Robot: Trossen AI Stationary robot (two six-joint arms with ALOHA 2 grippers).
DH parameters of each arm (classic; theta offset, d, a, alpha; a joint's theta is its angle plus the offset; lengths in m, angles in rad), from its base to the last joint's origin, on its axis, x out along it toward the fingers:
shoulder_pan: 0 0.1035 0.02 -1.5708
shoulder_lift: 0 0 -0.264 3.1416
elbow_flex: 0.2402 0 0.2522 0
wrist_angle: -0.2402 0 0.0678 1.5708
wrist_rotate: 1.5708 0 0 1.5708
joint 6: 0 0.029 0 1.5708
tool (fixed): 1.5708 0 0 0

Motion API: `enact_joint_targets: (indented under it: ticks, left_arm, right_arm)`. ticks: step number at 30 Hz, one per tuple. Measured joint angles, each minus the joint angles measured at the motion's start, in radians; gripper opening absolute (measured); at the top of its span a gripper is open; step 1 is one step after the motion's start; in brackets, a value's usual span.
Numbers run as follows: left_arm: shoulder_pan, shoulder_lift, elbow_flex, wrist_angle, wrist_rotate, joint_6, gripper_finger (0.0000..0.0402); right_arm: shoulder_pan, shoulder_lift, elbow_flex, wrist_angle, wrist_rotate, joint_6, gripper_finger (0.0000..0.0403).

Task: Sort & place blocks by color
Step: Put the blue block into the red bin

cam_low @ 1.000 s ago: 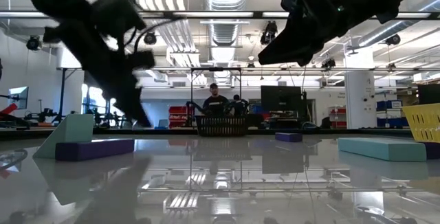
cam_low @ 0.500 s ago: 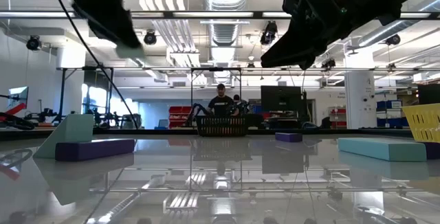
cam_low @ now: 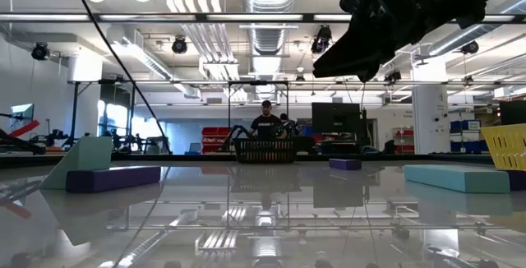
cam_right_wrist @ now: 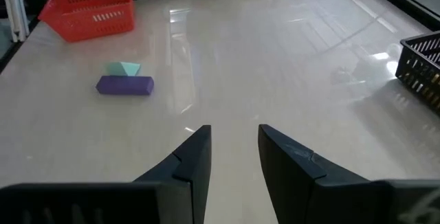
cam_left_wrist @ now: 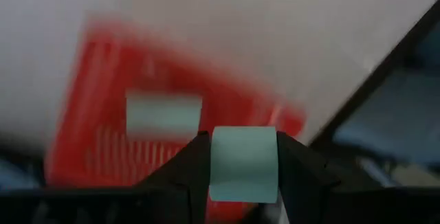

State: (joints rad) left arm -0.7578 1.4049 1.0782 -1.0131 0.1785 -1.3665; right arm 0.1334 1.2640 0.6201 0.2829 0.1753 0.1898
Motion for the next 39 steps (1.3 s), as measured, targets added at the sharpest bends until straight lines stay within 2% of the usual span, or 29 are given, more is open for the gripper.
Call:
enact_joint_targets:
  ticks: [3, 9, 17, 25, 39]
  left_arm:
    - [-0.056, 0.021, -0.001, -0.046, 0.099, -0.078, 0.0116]
    - [-0.076, 0.066, -0.058, -0.059, 0.075, -0.093, 0.0117]
    - [-0.063, 0.127, -0.096, -0.060, 0.066, -0.033, 0.0134]
    - [-0.062, 0.134, -0.130, -0.061, 0.066, -0.037, 0.0137]
    - [-0.062, 0.131, -0.115, -0.059, 0.074, -0.040, 0.0140]
  right_arm:
    - [0.000, 0.000, 0.000, 0.004, 0.000, 0.002, 0.0109]
    - [0.000, 0.000, 0.000, 0.014, 0.000, 0.004, 0.0109]
    - [0.000, 0.000, 0.000, 0.014, 0.000, 0.012, 0.0109]
    - [0.000, 0.000, 0.000, 0.014, 0.000, 0.012, 0.0109]
    - [0.000, 0.000, 0.000, 0.014, 0.000, 0.013, 0.0109]
